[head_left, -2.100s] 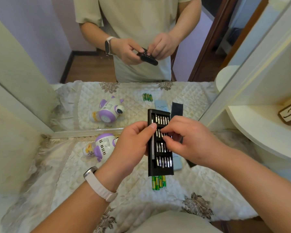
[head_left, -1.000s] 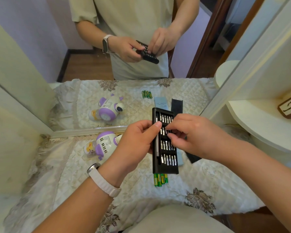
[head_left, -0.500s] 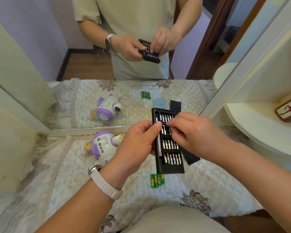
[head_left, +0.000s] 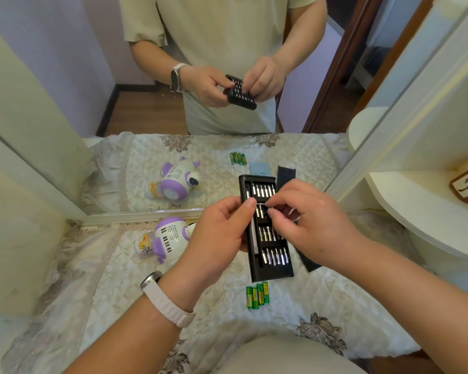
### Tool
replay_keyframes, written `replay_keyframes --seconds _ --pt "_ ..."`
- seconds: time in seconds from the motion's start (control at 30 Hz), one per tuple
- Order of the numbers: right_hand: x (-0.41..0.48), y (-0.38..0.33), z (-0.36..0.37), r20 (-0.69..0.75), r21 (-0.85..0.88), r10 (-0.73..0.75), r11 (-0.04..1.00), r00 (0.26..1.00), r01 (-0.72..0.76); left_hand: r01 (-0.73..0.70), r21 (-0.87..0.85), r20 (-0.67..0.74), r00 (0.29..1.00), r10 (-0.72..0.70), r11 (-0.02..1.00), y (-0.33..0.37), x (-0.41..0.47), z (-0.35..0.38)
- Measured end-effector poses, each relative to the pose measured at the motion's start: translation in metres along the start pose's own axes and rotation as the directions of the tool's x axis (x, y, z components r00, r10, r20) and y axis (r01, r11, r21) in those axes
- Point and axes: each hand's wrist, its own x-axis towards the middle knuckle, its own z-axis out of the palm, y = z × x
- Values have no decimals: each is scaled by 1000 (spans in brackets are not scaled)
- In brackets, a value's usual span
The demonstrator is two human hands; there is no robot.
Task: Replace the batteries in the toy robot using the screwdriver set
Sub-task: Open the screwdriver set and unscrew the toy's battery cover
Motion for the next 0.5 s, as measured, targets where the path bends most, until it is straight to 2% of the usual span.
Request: replay_keyframes --seconds 0.17,0.33,0.4,0.5 --pt "-7 -3 18 -91 84 149 986 985 -142 -34 49 -28 999 35 998 -5 3 -1" --pt "-8 -2 23 -157 168 240 962 958 -214 -19 30 -33 999 20 999 -9 6 1" --pt "-7 0 21 -159 143 236 966 959 -215 -16 48 -27 999 17 999 -11 7 2" --pt "-3 2 15 -83 9 183 983 980 -182 -13 87 -2 1000 13 996 -12 7 2"
